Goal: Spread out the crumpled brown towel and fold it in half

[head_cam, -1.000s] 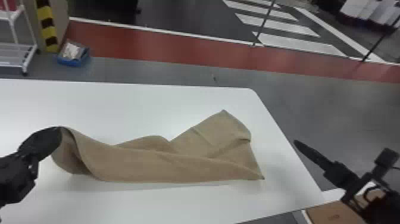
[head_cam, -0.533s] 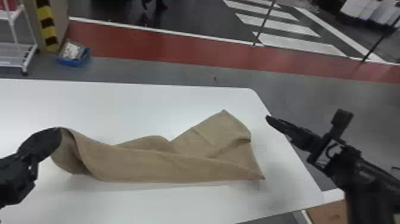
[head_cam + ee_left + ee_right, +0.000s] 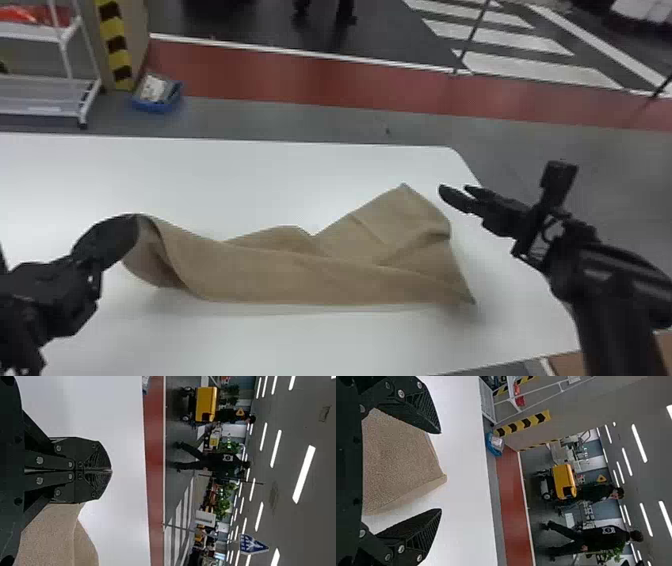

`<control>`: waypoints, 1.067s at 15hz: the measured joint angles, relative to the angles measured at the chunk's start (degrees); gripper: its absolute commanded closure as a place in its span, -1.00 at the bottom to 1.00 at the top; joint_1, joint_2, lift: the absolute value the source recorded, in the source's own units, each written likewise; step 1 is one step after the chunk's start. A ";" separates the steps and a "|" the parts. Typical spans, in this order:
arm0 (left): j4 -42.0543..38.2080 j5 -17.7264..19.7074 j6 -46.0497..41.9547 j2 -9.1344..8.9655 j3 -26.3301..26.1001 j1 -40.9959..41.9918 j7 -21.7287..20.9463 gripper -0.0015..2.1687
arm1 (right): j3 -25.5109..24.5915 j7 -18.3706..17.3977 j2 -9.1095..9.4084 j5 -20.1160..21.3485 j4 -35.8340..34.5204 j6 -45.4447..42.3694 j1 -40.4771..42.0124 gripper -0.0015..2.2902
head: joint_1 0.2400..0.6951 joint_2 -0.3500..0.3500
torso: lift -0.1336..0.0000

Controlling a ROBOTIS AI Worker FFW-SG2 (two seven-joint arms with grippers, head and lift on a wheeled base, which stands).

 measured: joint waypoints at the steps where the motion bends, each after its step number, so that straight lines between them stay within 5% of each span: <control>1: -0.09 0.00 -0.02 0.04 0.00 -0.02 0.09 0.90 | -0.25 0.15 0.03 -0.35 -2.33 0.18 2.02 -0.81 | 1.00 -0.79 | -0.80; 5: -0.07 0.14 -0.02 0.06 -0.30 -0.51 0.24 0.90 | -2.11 2.04 -0.36 0.45 -11.05 -3.15 9.60 -0.81 | 1.00 -0.82 | -0.80; 9: -0.20 0.06 0.09 -0.08 -0.62 -0.58 0.38 0.90 | -3.07 7.65 -1.22 6.59 -12.45 -11.25 13.46 -0.80 | 1.00 -0.86 | -0.80; 13: -0.39 -0.24 0.67 -0.12 -0.39 -0.46 0.59 0.90 | -6.16 19.10 -0.86 9.14 -13.52 -28.35 20.21 -0.75 | 1.00 -0.81 | -0.80; 16: -0.36 -0.40 1.54 -0.20 -0.85 -1.31 0.67 0.90 | -11.31 30.61 -0.76 8.31 -13.16 -29.89 21.76 -0.75 | 1.00 -0.87 | -0.80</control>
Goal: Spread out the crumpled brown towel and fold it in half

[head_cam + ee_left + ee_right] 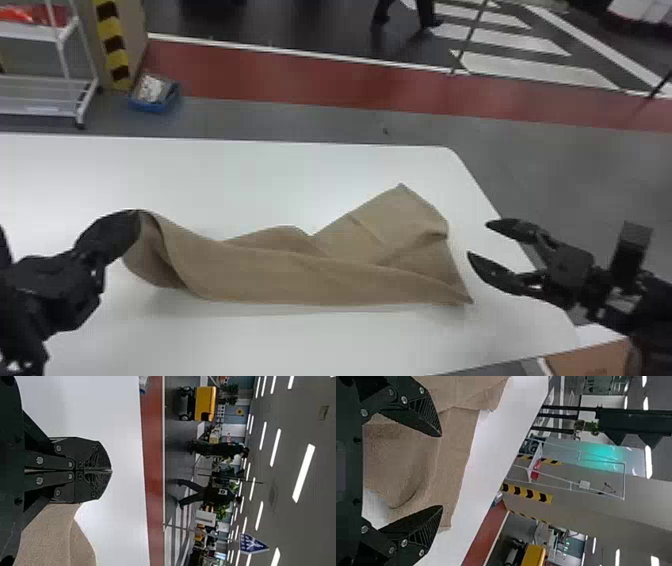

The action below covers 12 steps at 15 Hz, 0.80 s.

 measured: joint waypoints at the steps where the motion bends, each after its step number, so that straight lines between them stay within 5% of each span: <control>1: 0.02 -0.18 0.21 -0.08 -0.34 -0.27 0.08 0.90 | -1.26 2.83 -0.31 -0.17 0.08 1.56 0.04 -0.75 | 1.00 -0.90 | -0.80; 3: 0.04 -0.56 0.85 -0.21 -0.79 -0.60 0.24 0.90 | -2.53 5.68 -1.34 0.71 0.29 5.24 0.32 -0.75 | 1.00 -0.95 | -0.80; 12: -0.05 -0.56 1.08 -0.19 -0.81 -0.33 0.09 0.90 | 3.40 5.71 -3.94 6.84 6.50 12.90 -2.64 -0.57 | 1.00 -0.98 | -0.80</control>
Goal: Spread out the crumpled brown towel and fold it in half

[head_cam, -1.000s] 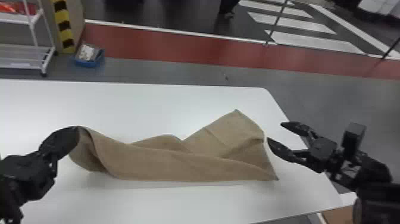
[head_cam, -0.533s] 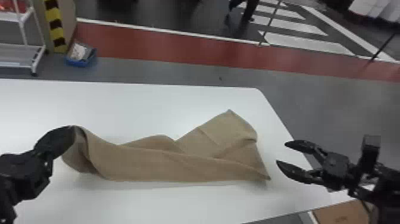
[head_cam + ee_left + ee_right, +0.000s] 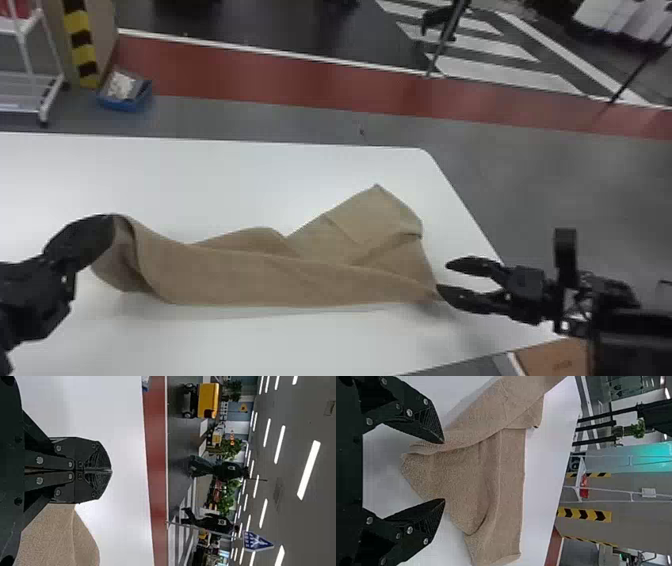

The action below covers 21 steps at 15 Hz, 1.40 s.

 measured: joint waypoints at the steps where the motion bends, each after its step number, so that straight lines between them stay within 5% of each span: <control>1: 0.00 0.00 0.00 0.00 -0.02 0.00 0.00 0.90 | 0.66 0.00 -0.13 0.28 0.02 1.52 -0.50 -0.41 | 1.00 -0.97 | -0.80; 6: 0.00 0.09 -0.17 0.18 0.37 0.30 0.03 0.90 | 4.54 0.00 -1.23 2.59 0.37 10.64 -4.00 0.31 | 1.00 -0.91 | -0.80; 12: -0.29 0.09 -0.22 0.34 0.61 0.49 0.09 0.90 | 4.87 0.00 -1.55 1.20 0.91 12.70 -6.49 0.45 | 1.00 -0.88 | -0.80; 13: -0.46 0.09 -0.19 0.30 0.60 0.52 0.09 0.90 | 4.84 0.00 -1.59 0.89 0.91 13.20 -6.69 0.40 | 1.00 -0.88 | -0.80; 16: -0.68 -0.02 -0.10 0.10 0.53 0.60 0.17 0.90 | 3.93 0.00 -0.35 -0.10 -0.96 15.94 -5.47 -0.81 | 1.00 -0.87 | -0.80; 21: -0.69 -0.03 0.00 0.09 0.66 0.78 0.09 0.90 | 0.52 0.00 2.40 -0.23 -2.32 2.37 0.52 -0.90 | 1.00 -0.89 | -0.80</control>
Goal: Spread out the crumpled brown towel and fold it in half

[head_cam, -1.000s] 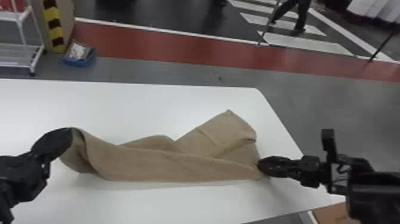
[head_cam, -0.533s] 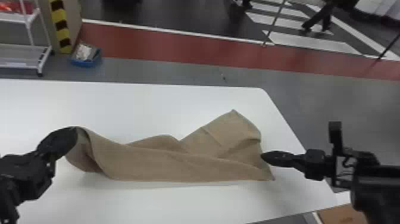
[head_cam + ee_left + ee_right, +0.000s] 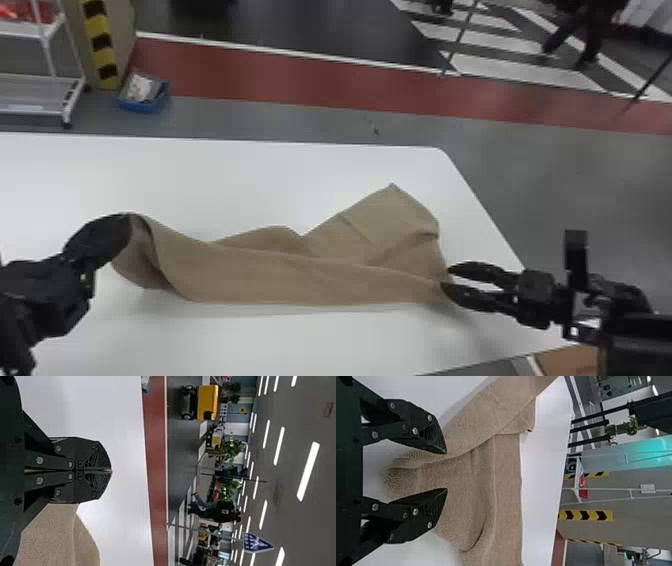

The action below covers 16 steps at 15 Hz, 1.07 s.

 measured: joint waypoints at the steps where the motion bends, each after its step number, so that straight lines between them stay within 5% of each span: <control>1: 0.03 0.02 0.00 0.00 -0.01 -0.01 0.00 0.90 | -0.35 0.00 0.40 0.15 0.20 -2.83 0.93 -0.89 | 1.00 -0.89 | -0.80; 5: 0.07 0.04 -0.01 -0.05 -0.17 -0.06 -0.02 0.90 | -0.49 -1.95 1.70 2.00 2.68 -13.52 3.25 -0.81 | 1.00 -0.90 | -0.80; 9: -0.26 -0.15 -0.01 0.01 -0.26 0.43 -0.09 0.90 | 1.27 -3.80 1.74 3.50 5.75 -16.75 1.54 -0.48 | 1.00 -0.88 | -0.80; 14: -1.00 -0.23 -0.04 0.27 0.02 1.17 0.00 0.90 | 4.52 -3.37 1.60 6.64 7.24 -11.55 -2.04 0.71 | 1.00 -0.82 | -0.80; 16: -1.46 -0.23 -0.01 0.35 0.27 1.47 0.00 0.90 | 4.87 -2.42 1.47 6.91 7.18 -9.03 -2.97 0.73 | 1.00 -0.81 | -0.80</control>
